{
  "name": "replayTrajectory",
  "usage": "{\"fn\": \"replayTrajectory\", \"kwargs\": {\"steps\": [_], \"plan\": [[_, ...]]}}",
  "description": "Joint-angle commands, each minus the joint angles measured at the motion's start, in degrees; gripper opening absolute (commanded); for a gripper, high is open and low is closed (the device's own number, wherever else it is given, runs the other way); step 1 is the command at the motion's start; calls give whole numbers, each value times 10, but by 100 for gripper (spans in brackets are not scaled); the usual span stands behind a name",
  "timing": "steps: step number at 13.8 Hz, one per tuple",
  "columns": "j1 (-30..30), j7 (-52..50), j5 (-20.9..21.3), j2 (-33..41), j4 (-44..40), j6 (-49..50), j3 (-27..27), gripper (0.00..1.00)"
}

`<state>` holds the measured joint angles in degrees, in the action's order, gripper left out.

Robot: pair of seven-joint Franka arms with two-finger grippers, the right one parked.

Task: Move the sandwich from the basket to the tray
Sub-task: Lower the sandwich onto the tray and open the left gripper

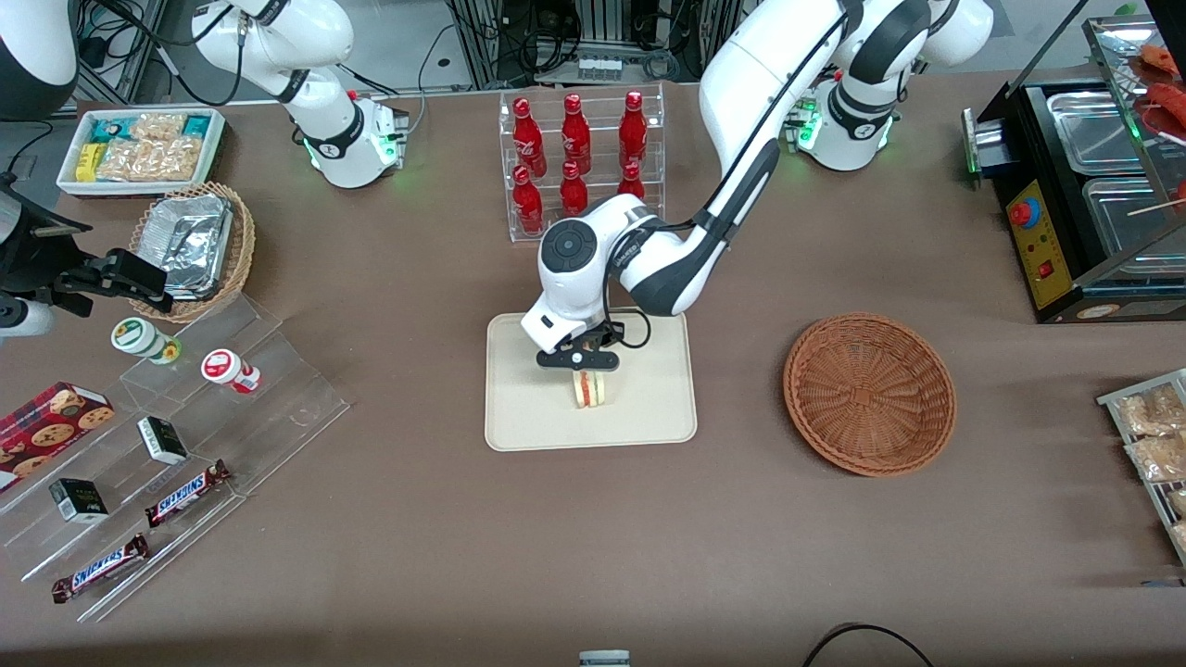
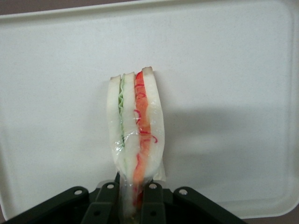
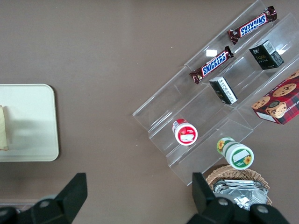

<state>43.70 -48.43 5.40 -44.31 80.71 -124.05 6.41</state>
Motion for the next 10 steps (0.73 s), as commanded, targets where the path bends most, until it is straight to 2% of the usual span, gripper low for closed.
{"fn": "replayTrajectory", "kwargs": {"steps": [1, 2, 3, 4, 7, 10], "plan": [[8, -1, 8, -16, -18, -6, -6, 10], [7, -3, 7, -16, -18, -6, -6, 58], [7, -4, 7, -15, -19, -6, -6, 94], [7, -4, 7, -10, -19, -5, -6, 99], [3, -10, 6, 20, -15, 6, -7, 99], [-8, -11, -2, 85, -14, 88, -11, 99]]}}
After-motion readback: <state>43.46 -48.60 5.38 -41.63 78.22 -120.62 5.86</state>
